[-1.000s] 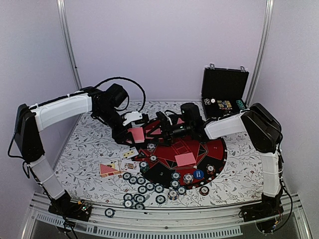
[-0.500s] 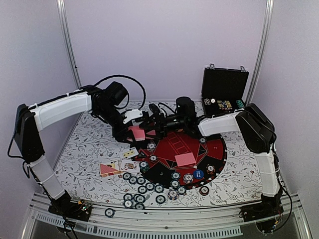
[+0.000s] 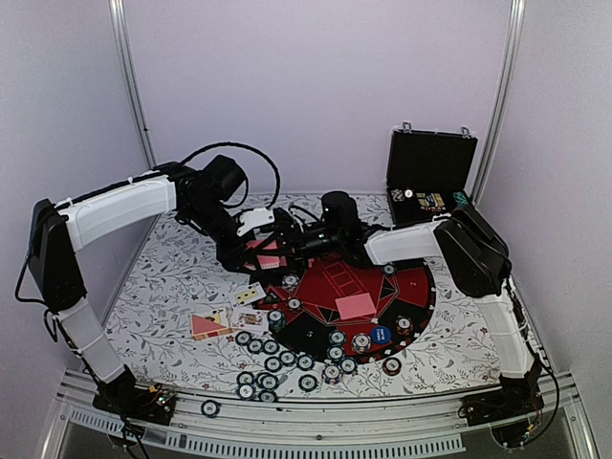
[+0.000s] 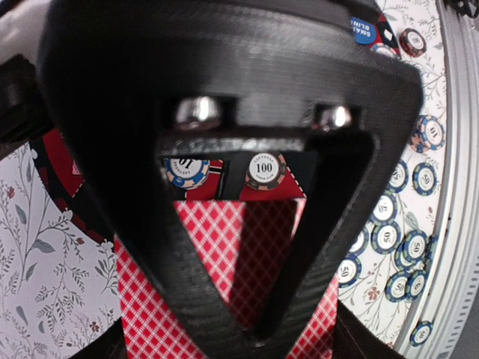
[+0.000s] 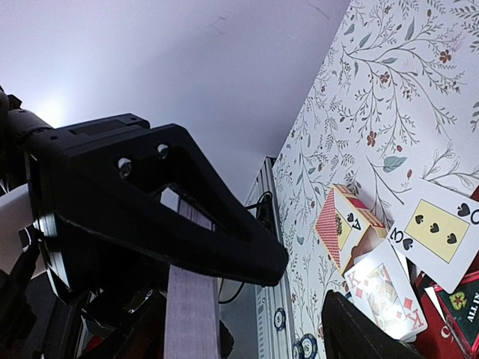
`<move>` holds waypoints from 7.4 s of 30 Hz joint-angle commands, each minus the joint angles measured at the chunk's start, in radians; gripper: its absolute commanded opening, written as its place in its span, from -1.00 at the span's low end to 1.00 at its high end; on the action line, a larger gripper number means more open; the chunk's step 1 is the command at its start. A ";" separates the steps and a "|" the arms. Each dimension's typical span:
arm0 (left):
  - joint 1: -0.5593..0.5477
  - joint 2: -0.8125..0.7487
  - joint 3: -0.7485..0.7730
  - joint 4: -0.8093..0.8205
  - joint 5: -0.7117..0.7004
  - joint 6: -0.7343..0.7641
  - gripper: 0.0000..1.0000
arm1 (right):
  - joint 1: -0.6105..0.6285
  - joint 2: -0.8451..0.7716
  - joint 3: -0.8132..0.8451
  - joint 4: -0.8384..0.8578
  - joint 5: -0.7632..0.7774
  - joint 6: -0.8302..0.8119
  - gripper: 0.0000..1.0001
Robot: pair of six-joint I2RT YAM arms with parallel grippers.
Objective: Distribute texas hold em gaming equipment
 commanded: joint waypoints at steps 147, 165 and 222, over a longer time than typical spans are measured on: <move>-0.024 0.021 0.041 0.005 0.036 -0.017 -0.68 | -0.010 0.002 -0.033 -0.022 0.004 0.080 0.06; -0.024 0.016 0.033 0.005 0.032 -0.015 -0.68 | -0.097 -0.141 -0.234 0.045 0.009 0.079 -0.28; -0.024 0.016 0.017 0.002 0.027 -0.016 -0.70 | -0.111 -0.223 -0.327 0.039 -0.043 0.071 -0.79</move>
